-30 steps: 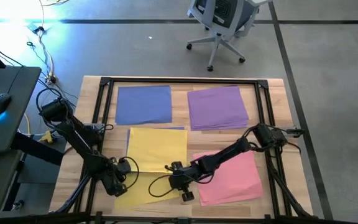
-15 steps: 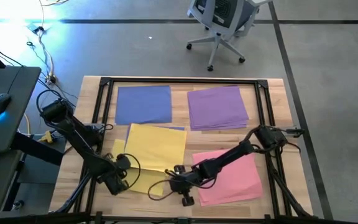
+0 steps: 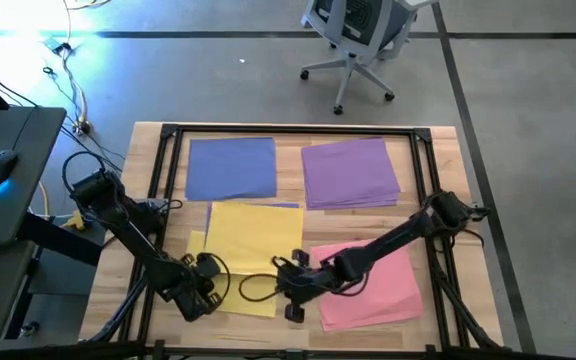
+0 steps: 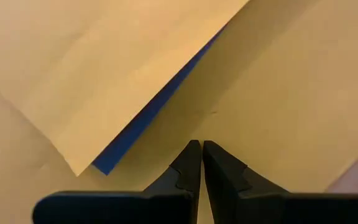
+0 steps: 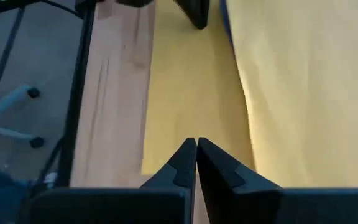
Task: Organize paper
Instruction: Stack the yellow paper on the bottom left yellow paper
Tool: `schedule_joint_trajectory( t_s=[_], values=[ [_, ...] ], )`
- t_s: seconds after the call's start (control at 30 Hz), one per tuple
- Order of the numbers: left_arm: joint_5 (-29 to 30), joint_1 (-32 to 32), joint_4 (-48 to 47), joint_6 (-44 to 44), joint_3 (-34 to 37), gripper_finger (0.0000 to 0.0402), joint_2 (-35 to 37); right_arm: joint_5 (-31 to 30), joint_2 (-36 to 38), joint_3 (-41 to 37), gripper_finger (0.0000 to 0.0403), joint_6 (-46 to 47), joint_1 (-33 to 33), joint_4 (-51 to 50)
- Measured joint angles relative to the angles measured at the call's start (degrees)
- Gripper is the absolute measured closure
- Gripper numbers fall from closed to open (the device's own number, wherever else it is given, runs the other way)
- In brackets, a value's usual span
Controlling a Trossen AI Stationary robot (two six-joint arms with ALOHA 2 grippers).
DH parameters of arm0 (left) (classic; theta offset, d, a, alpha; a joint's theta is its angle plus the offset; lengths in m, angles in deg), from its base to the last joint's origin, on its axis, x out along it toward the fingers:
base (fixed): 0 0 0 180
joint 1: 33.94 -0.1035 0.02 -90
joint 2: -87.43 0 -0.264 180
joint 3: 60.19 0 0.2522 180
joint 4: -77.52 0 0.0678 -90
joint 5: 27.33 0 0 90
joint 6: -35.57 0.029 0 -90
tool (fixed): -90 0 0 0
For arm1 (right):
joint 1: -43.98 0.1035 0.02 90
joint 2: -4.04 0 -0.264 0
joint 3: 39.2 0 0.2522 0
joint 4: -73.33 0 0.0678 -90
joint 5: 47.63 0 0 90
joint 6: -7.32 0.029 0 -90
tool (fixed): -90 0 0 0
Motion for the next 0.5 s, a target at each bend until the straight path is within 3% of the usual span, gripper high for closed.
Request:
schedule_joint_trajectory(
  t_s=[0.27, 0.5],
  values=[
    [5.6, 3.4, 3.4, -6.3, -2.5, 0.0401, -3.1, -0.5, 0.9, 0.0, 0.0403, 8.2, 1.7, 0.1],
    [4.6, 4.5, -0.4, -11.0, -7.4, 0.0401, -3.3, 2.3, 0.7, 0.0, 0.04, -2.7, 0.5, 0.6]
  ],
)
